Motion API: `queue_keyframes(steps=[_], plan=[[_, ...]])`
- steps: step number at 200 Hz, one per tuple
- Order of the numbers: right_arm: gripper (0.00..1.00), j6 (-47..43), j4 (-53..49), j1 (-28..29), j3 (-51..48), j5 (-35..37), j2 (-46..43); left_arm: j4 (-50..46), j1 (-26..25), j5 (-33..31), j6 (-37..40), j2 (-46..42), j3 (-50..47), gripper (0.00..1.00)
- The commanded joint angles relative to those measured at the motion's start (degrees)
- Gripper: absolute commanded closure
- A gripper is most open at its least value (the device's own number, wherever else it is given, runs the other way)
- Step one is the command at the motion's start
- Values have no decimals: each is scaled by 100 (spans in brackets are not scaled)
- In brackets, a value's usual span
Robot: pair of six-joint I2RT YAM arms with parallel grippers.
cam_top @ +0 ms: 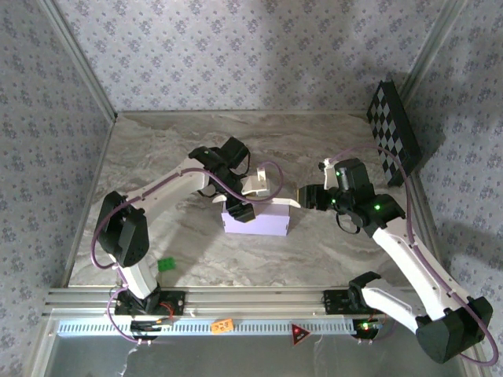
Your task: Fold the paper box
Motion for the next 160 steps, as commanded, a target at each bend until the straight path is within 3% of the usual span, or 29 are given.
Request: queue_keyframes(steps=[1, 56, 160], plan=[[40, -66, -92, -11, 223, 46, -22, -206, -76, 193, 351, -205, 233, 24], [40, -61, -90, -10, 201, 41, -5, -621, -190, 235, 697, 67, 595, 22], [40, -62, -84, -8, 186, 50, -2, -1061, -277, 46, 821, 427, 775, 31]])
